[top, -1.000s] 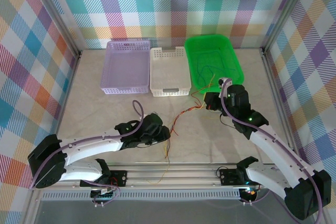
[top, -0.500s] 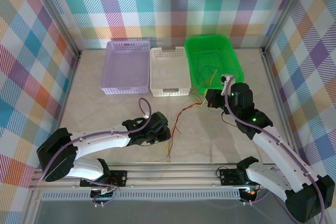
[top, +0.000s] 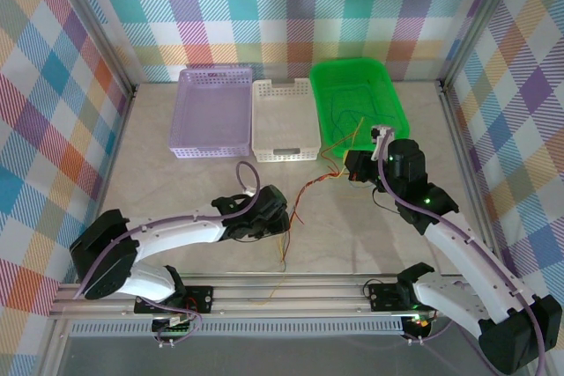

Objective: Untangle the cables

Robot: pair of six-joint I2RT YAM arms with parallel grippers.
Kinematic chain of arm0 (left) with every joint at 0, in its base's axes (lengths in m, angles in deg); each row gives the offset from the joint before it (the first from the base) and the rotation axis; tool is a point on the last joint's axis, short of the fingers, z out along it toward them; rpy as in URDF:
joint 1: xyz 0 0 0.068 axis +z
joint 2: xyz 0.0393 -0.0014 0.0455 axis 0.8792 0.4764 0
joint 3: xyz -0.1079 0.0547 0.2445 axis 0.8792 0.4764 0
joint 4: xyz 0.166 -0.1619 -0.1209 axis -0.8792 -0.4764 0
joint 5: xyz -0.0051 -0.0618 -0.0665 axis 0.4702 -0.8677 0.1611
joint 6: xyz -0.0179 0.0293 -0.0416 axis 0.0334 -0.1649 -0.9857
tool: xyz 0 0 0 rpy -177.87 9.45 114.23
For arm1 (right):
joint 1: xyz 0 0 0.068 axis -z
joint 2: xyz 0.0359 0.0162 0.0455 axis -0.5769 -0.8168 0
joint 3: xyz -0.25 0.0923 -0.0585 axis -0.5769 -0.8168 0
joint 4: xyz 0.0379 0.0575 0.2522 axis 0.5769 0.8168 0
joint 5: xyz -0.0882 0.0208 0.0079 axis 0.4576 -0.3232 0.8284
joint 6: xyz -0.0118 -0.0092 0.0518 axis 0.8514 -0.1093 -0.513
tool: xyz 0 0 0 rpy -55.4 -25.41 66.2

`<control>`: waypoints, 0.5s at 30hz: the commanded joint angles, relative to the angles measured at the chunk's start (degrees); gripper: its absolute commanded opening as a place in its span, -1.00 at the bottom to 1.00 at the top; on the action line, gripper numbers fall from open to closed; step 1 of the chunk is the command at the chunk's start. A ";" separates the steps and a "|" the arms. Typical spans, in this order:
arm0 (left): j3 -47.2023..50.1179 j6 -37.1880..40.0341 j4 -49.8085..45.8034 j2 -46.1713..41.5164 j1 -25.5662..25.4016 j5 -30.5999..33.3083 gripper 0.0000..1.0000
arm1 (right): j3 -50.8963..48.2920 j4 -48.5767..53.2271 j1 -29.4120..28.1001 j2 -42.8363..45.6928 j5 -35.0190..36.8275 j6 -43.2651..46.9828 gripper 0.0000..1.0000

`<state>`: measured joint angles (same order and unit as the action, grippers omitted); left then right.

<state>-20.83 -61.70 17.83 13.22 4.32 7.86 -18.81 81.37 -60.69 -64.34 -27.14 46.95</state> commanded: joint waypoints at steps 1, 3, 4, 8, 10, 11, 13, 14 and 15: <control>-2.49 -0.61 1.06 2.39 0.28 1.24 -0.34 | 1.57 0.22 0.32 1.50 -1.26 -0.56 -1.00; -2.87 -0.55 1.41 2.84 0.39 1.51 -0.53 | 1.70 0.72 0.32 1.89 -1.32 -0.31 -1.00; -3.01 -0.55 1.20 2.86 0.50 1.67 -0.64 | 1.71 0.98 0.32 2.13 -1.16 -0.15 -1.00; -2.18 0.18 -0.57 0.63 1.83 2.36 -1.00 | 2.47 2.81 0.53 3.06 0.36 1.13 -1.00; -0.98 1.18 -2.54 -2.61 3.70 2.64 -1.00 | 3.56 4.72 1.12 3.29 2.04 2.26 -1.00; -0.54 1.83 -3.94 -4.12 4.84 2.73 -1.00 | 4.18 5.79 1.71 3.39 2.61 2.79 -1.00; 0.58 3.73 -7.55 -8.64 8.56 2.12 -1.00 | 5.48 7.94 3.58 3.45 2.80 3.61 -1.00; 1.11 4.77 -9.07 -10.92 10.77 1.41 -1.00 | 6.12 9.23 5.04 3.33 2.74 3.74 -1.00; 1.70 6.10 -10.97 -13.40 13.81 0.29 -1.00 | 6.60 10.10 6.51 3.30 2.26 3.73 -1.00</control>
<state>-20.72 -59.43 14.10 5.79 12.64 8.43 -15.36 88.43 -57.10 -62.08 -25.74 48.96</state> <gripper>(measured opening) 0.043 0.042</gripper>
